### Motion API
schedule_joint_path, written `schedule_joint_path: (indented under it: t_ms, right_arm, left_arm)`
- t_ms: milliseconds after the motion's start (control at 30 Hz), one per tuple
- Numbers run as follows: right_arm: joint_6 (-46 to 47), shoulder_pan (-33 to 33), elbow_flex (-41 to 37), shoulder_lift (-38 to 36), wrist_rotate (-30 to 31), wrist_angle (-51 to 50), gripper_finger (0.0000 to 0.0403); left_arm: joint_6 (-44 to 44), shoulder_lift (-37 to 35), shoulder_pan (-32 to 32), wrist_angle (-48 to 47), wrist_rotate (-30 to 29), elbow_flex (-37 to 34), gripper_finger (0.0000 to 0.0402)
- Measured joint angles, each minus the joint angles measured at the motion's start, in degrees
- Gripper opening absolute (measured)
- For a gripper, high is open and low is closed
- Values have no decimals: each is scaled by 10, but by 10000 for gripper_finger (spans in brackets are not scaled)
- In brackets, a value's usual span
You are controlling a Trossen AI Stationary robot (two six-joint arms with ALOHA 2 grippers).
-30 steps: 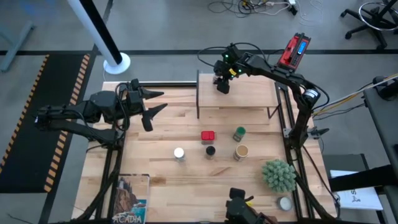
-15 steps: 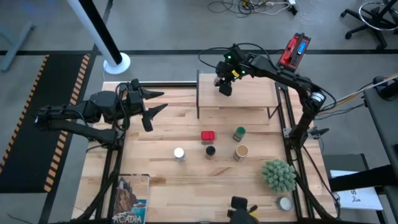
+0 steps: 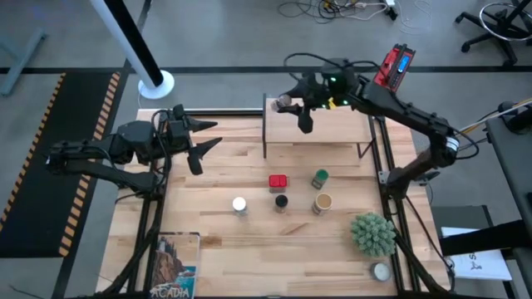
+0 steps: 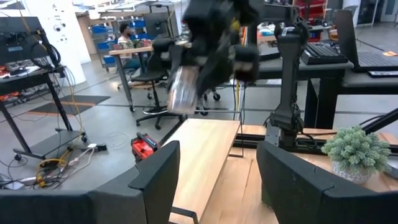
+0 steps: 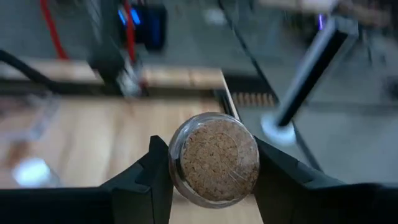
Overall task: Shelf spices
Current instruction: Remove the light brown seasoning bottle from the shelf
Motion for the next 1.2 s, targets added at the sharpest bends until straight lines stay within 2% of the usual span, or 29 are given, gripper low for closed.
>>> schedule_joint_path:
  t_ms: [200,367,867,1033,1200]
  right_arm:
    - [10,46,0,-11,-2,82,153]
    - [11,85,0,10,-6,156,153]
    - [54,146,0,180,-15,273,153]
    - [81,147,2,232,-13,275,153]
    - [98,151,53,281,-5,210,153]
  left_arm:
    - [0,-1,0,0,0,0,204]
    - [3,-1,0,1,0,0,204]
    - [4,-29,-1,-14,0,-1,204]
    - [3,-30,-1,-17,0,-2,204]
    - [3,-29,-1,-17,0,-2,204]
